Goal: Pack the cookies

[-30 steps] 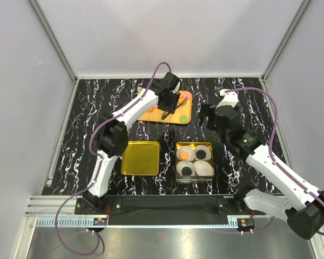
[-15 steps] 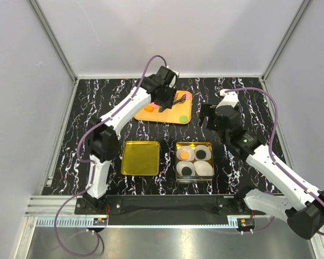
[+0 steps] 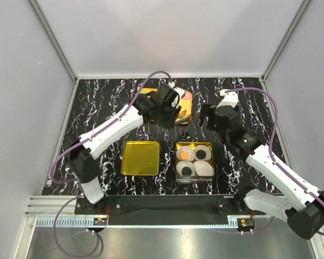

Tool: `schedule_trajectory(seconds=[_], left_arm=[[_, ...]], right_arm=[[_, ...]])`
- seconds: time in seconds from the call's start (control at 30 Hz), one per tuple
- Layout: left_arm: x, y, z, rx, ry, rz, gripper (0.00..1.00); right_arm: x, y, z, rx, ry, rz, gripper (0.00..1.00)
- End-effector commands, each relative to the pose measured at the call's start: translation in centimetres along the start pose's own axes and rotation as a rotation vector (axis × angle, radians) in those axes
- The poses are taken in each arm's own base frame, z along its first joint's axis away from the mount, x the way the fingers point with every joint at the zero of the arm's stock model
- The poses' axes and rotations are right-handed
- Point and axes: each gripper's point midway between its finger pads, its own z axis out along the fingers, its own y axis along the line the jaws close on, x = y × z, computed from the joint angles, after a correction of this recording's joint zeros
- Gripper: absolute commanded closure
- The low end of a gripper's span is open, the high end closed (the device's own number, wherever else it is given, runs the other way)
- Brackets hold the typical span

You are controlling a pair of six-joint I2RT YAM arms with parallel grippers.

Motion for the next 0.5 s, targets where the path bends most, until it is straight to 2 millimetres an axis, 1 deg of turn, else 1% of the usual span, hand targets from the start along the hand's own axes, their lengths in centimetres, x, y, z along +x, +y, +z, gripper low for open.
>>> schedule_trajectory(seconds=[0.0,0.03,0.1,0.13,0.2,0.23,0.3,0.33,0.47], left_arm=[[0.1,-2.9,-4.1,0.078,-0.098,0.019,0.61],[1.3,-4.0,-4.7,0.097,-0.088,0.039,0.61],[2.4,-5.1,-5.1,0.122,-0.080,0.036,0.61],[3.5,-6.0,-5.5,0.144,-0.071,0.050,0.61],[4.6,-7.0,-5.9,0.161,-0.057,0.056,0.61],[5.5,-7.9,-6.3,0.182,-0.049,0.074,0.61],[6.4,-8.6,-6.6,0.192,-0.036,0.089,0.61],[7.3,-9.0,-6.8,0.195,-0.018,0.107,0.61],[9.0,-10.4,-7.2,0.235,0.003,0.131,0.61]], right_arm=[[-2.6,-0.1,-0.8,0.011,-0.070,0.037,0.00],[-2.6,-0.1,-0.9,0.010,-0.070,0.035,0.00],[-2.7,0.0,-0.8,0.011,-0.070,0.037,0.00],[-2.7,0.0,-0.7,0.013,-0.070,0.038,0.00],[-2.7,-0.1,-0.7,0.020,-0.071,0.036,0.00],[-2.6,-0.2,-0.6,0.024,-0.067,0.034,0.00],[-2.7,-0.3,-0.5,0.029,-0.070,0.031,0.00],[-2.8,-0.2,-0.5,0.029,-0.072,0.028,0.00],[-2.7,-0.3,-0.5,0.035,-0.073,0.027,0.00]])
